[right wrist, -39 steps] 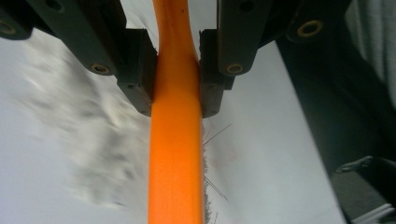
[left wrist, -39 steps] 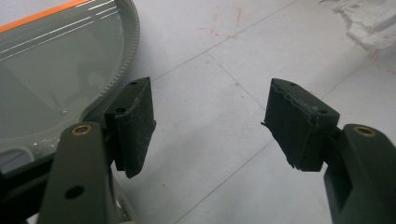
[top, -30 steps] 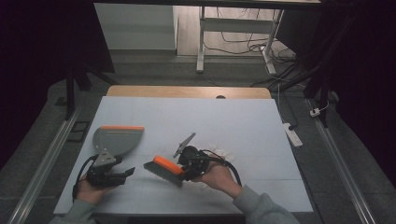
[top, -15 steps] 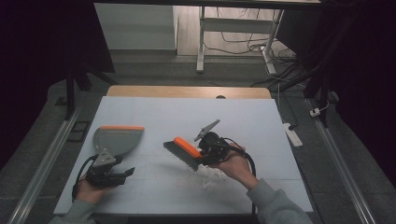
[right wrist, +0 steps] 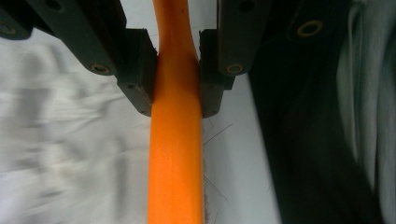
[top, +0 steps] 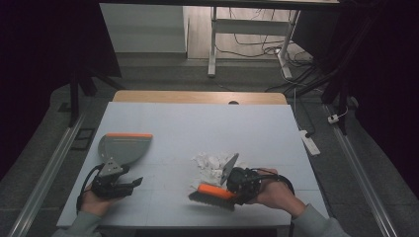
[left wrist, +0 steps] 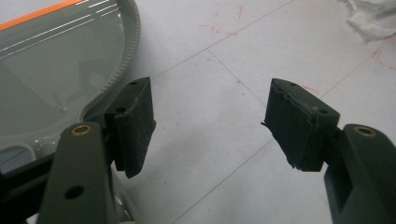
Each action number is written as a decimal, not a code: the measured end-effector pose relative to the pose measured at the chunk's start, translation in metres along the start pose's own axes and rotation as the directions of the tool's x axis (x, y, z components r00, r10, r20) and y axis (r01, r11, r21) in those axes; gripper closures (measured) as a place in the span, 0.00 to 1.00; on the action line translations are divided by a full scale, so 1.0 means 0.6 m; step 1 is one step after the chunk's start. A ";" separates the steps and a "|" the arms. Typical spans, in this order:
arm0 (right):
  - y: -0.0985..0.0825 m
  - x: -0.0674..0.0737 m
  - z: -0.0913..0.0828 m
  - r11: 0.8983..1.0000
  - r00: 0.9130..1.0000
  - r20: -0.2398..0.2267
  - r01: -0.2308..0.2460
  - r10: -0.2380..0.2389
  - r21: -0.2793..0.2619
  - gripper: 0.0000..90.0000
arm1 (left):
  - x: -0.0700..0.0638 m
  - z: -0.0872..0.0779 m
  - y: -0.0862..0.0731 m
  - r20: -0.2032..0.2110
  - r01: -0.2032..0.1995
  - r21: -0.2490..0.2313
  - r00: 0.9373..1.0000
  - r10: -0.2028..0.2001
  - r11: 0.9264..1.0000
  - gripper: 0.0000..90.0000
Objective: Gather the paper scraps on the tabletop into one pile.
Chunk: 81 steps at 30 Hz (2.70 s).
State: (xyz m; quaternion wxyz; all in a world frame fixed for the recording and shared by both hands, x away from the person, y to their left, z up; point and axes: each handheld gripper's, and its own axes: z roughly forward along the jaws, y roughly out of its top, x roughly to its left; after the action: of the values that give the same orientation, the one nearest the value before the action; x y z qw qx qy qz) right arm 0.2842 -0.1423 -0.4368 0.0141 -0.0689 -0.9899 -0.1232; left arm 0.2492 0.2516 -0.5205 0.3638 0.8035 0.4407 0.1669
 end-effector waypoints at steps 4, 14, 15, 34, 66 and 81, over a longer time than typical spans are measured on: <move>0.016 0.005 0.020 0.996 0.997 0.044 0.067 -0.070 0.059 0.78 | 0.000 0.000 0.000 -0.002 0.000 0.001 1.000 0.000 1.000 0.37; 0.036 -0.072 0.021 0.999 0.987 0.154 0.043 -0.045 0.015 0.78 | 0.003 -0.001 -0.002 -0.002 0.003 -0.002 1.000 -0.003 1.000 0.37; 0.034 -0.071 0.017 0.999 0.984 0.175 0.037 -0.038 0.006 0.78 | 0.003 -0.001 -0.002 -0.001 0.003 -0.002 1.000 -0.003 1.000 0.37; -0.160 -0.140 -0.045 0.705 0.669 0.222 -0.666 0.709 -0.244 0.78 | -0.003 -0.003 -0.001 0.017 -0.017 -0.008 1.000 0.017 1.000 0.37; -0.074 -0.115 -0.092 0.746 0.783 0.115 -0.523 0.612 -0.413 0.78 | -0.003 -0.001 -0.002 0.007 -0.011 0.002 1.000 0.011 1.000 0.37; -0.148 -0.126 -0.069 0.721 0.755 0.148 -0.521 0.639 -0.458 0.78 | -0.004 -0.001 0.001 0.007 -0.008 -0.004 1.000 0.008 1.000 0.37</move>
State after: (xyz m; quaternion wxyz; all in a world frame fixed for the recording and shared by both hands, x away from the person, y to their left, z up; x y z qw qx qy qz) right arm 0.3472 -0.2475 -0.4215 -0.1096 -0.3978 -0.8620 -0.2945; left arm 0.2478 0.2495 -0.5198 0.3663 0.8052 0.4357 0.1666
